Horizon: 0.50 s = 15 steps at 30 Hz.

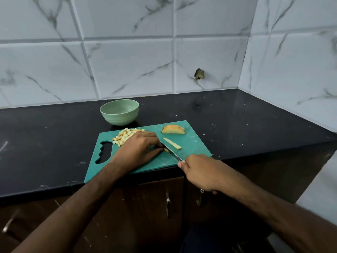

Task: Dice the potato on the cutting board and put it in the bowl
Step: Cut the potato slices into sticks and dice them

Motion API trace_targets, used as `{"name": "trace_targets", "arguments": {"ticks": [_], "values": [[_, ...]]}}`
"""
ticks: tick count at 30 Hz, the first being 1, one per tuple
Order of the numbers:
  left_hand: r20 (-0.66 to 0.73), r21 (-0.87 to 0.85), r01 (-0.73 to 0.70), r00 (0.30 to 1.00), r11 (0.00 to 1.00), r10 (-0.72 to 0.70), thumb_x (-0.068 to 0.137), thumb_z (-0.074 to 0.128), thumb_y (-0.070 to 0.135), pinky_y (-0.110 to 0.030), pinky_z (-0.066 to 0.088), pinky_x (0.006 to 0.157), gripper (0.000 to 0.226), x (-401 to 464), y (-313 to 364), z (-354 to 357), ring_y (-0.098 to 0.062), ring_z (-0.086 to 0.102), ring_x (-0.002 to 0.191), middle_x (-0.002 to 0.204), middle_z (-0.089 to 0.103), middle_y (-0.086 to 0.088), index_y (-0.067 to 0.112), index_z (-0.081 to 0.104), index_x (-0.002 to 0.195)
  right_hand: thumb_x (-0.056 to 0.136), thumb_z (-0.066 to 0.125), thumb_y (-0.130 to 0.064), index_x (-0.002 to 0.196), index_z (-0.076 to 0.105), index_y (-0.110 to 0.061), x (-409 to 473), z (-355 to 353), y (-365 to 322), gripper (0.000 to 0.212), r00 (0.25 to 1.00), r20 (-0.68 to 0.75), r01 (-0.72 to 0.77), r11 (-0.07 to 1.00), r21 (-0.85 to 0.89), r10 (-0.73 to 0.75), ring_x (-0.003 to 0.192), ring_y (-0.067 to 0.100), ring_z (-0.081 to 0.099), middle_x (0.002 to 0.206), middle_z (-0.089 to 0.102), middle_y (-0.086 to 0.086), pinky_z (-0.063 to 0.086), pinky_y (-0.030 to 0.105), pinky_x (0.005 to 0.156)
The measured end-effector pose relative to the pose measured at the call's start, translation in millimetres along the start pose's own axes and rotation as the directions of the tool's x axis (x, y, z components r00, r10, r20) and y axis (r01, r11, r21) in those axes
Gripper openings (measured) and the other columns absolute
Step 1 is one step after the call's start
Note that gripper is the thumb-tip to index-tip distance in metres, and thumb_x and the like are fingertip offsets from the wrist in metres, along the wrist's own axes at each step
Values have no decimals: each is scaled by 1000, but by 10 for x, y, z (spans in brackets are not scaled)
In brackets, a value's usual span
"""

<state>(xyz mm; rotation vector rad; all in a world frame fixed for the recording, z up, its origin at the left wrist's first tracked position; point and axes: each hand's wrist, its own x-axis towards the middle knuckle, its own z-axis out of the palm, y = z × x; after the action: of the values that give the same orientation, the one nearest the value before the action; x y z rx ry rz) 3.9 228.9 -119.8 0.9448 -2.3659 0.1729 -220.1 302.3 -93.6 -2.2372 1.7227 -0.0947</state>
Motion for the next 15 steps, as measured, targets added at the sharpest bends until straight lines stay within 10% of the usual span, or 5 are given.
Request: {"name": "trace_targets", "arguments": {"ticks": [15], "values": [[20,91,71,997,993,-73,94,66,40,-33,45,84,15,-23,-15,39,-6,60,91,94,64,15,27,64,100,110,30,-48,86,48,-14,168,-531,211,45,997,49,-72,967,244,62,38,10,41,60,51,3,42,21,38]]}}
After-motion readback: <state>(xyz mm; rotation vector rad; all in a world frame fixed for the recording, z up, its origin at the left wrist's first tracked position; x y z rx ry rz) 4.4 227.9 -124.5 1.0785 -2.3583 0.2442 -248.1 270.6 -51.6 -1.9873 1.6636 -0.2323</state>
